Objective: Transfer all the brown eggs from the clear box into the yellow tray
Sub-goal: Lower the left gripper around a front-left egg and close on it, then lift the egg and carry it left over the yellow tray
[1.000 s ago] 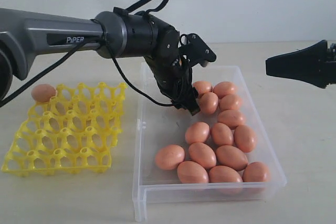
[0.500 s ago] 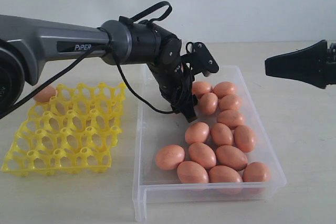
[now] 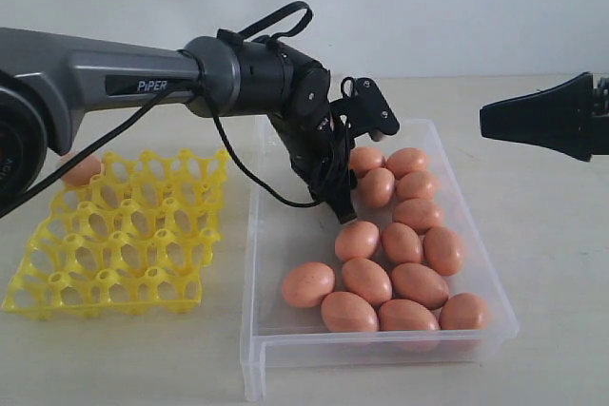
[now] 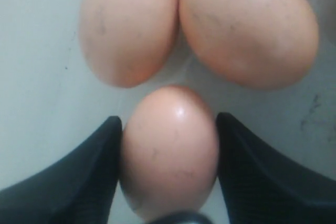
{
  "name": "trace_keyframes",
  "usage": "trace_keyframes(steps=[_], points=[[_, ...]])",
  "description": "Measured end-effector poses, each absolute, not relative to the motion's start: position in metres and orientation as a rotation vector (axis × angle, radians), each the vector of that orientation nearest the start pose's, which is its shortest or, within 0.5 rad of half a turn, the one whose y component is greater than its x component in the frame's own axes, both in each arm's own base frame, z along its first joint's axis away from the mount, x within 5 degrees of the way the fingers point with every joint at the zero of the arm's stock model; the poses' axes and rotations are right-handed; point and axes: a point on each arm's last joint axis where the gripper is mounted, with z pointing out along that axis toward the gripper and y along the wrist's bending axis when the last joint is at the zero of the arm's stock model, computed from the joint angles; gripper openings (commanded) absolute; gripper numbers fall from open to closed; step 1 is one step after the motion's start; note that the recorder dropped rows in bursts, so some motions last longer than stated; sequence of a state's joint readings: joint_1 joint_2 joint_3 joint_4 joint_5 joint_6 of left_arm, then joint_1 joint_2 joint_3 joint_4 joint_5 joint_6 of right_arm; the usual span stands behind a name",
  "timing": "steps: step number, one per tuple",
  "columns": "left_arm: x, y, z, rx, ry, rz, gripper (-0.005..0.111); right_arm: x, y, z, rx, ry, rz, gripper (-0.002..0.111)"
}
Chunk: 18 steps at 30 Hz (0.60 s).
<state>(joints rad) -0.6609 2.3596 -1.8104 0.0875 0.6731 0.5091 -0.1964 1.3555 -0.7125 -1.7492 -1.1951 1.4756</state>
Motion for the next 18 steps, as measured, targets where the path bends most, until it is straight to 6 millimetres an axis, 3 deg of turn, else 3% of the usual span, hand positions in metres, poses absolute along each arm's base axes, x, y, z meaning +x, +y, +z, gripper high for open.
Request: trace_keyframes(steps=[6,13,18], points=[[0.386,-0.297,0.140,1.611,2.279,-0.003,0.004,0.234,0.038,0.263,-0.750,1.906,0.996,0.000],[0.373,-0.307,0.192,1.540,2.191,-0.246,0.004,0.234,0.038,0.263,-0.751,1.905,0.995,0.000],[0.370,-0.300,0.230,1.422,2.115,-0.355,0.004,0.234,0.038,0.263,-0.751,1.905,0.995,0.000]])
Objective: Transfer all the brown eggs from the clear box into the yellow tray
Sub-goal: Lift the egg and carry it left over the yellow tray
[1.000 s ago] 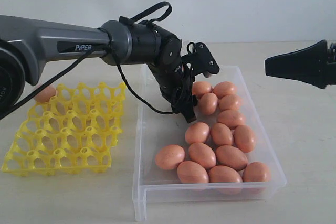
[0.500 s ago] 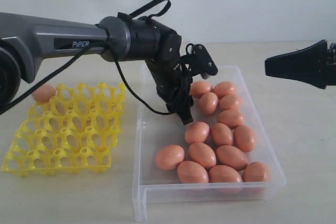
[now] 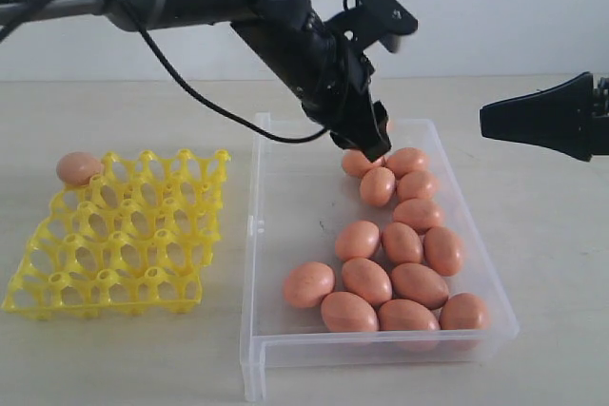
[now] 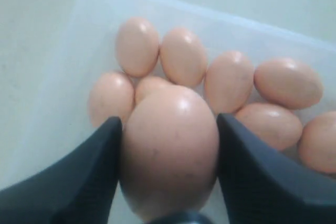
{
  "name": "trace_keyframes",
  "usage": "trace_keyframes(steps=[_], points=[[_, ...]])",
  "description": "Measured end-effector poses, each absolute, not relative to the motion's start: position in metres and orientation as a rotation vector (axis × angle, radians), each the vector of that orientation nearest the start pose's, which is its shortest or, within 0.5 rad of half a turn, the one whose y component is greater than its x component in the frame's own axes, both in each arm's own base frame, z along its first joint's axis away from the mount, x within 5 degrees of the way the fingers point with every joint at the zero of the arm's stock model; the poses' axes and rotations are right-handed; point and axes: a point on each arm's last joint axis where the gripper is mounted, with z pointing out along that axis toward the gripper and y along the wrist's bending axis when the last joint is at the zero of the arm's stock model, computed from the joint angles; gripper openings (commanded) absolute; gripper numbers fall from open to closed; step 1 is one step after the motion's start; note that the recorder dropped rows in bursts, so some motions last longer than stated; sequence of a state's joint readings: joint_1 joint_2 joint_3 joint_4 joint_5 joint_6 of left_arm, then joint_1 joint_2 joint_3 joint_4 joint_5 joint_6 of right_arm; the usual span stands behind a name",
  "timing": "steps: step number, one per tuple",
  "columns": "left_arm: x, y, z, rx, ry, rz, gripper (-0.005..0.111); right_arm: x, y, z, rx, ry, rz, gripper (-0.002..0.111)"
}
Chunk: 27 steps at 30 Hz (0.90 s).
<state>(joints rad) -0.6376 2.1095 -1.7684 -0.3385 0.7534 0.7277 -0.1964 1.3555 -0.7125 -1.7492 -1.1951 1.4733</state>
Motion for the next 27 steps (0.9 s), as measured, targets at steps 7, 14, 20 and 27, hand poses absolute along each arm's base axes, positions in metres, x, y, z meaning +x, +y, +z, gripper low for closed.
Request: trace_keyframes(steps=[7,14,20,27], points=[[0.367,-0.264,0.255,1.233,2.036,-0.459,0.004,0.234,0.038,0.263,-0.758,1.901,0.990,0.000],[0.353,-0.221,0.253,1.061,1.996,-0.468,0.004,0.234,0.038,0.263,-0.758,1.901,0.990,0.000],[0.349,-0.155,0.245,0.773,1.986,-0.480,0.004,0.234,0.038,0.263,-0.758,1.901,0.990,0.000],[0.349,-0.081,0.220,0.635,1.977,-0.536,0.004,0.234,0.038,0.263,-0.758,1.901,0.990,0.000]])
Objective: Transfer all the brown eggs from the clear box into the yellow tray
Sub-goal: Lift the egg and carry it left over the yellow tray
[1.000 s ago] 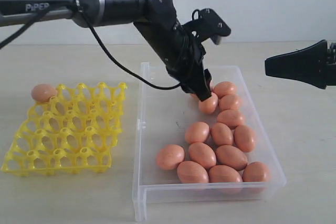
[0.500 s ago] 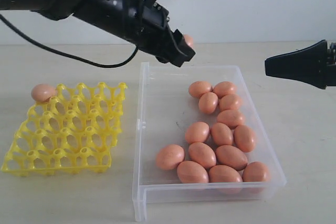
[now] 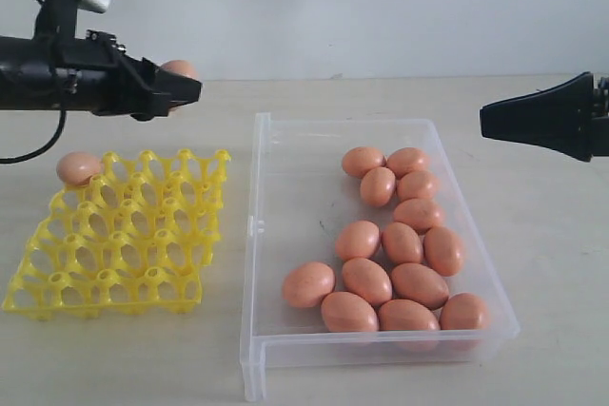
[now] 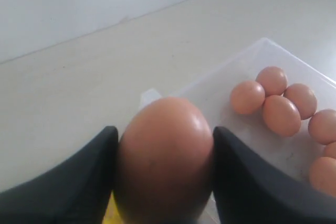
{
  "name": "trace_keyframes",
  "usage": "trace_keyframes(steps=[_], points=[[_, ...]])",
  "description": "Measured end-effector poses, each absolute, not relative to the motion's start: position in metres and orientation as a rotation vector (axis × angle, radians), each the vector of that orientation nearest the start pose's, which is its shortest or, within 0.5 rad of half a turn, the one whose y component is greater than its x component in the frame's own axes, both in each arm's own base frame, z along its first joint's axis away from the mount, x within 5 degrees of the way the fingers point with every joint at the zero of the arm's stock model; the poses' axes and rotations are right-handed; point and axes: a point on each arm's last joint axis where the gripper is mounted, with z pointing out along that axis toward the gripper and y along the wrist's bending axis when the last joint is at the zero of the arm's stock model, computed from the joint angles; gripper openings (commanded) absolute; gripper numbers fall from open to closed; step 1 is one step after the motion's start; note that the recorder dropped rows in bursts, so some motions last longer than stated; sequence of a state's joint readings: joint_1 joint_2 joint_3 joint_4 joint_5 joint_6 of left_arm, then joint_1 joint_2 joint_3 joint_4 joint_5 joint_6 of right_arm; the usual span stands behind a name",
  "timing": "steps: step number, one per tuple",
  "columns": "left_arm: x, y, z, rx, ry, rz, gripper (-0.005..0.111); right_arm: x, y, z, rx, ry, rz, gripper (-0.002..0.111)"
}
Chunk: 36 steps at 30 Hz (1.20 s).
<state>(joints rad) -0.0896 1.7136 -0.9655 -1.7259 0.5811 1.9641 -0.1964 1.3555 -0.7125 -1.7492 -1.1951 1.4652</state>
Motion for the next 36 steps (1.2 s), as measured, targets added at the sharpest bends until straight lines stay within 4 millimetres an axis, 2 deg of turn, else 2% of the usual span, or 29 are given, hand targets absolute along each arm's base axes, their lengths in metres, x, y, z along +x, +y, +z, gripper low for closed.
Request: trace_keyframes(steps=[5,13,16,21,26,32,36], points=[[0.354,-0.034,0.206,0.553,1.942,-0.658,0.004,0.234,0.038,0.263,-0.758,1.901,0.990,0.000],[0.355,0.007,0.167,0.475,1.879,-0.894,0.004,0.234,0.038,0.263,-0.758,1.901,0.990,0.000],[0.354,0.021,0.151,0.443,1.876,-0.925,0.004,0.234,0.038,0.263,-0.758,1.901,0.990,0.000],[0.357,0.027,0.134,0.443,1.884,-0.926,0.004,0.234,0.038,0.263,-0.758,1.901,0.990,0.000],[0.368,0.028,0.137,0.471,1.854,-0.916,0.004,0.234,0.038,0.263,-0.758,1.901,0.990,0.000],[0.384,0.027,0.143,0.510,1.870,-0.820,0.004,0.234,0.038,0.263,-0.769,1.894,0.983,0.000],[0.388,0.029,0.144,0.583,1.892,-0.776,0.004,0.234,0.038,0.263,-0.772,1.892,0.981,0.000]])
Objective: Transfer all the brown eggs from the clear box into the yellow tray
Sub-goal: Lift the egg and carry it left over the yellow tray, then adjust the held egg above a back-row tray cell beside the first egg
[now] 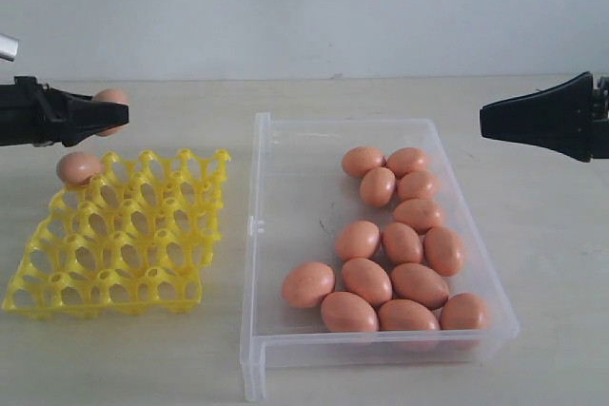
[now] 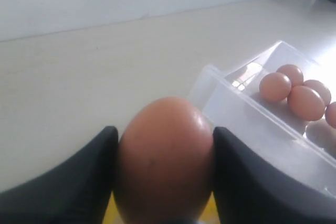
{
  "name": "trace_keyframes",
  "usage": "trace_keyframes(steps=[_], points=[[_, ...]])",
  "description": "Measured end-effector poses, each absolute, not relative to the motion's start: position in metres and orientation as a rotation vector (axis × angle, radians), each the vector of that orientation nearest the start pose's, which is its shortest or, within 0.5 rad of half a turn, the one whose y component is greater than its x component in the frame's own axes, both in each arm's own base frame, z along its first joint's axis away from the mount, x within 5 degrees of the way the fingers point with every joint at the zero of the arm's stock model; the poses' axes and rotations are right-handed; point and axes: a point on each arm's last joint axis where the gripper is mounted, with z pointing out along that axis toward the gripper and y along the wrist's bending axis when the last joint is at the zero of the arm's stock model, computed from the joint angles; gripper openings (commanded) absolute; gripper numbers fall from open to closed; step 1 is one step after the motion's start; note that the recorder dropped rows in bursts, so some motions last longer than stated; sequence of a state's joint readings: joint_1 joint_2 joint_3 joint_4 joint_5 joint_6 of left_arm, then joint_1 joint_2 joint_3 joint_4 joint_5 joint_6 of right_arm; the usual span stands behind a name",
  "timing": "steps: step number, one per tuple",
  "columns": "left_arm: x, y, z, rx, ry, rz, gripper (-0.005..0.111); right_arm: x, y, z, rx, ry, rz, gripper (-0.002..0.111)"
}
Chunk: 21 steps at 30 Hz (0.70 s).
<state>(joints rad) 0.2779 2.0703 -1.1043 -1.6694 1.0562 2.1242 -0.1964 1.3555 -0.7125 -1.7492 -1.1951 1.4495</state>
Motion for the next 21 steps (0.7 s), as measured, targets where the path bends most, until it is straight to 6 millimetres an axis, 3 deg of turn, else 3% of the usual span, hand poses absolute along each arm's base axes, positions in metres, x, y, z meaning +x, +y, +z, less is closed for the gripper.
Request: trace_keyframes(steps=[9,21], points=[[0.387,0.028,0.108,0.590,1.957,-0.843,0.004,0.234,0.038,0.263,-0.774,1.891,0.979,0.000],[0.393,0.027,0.098,0.578,1.920,-0.915,0.004,0.234,0.038,0.263,-0.784,1.884,0.972,0.000]])
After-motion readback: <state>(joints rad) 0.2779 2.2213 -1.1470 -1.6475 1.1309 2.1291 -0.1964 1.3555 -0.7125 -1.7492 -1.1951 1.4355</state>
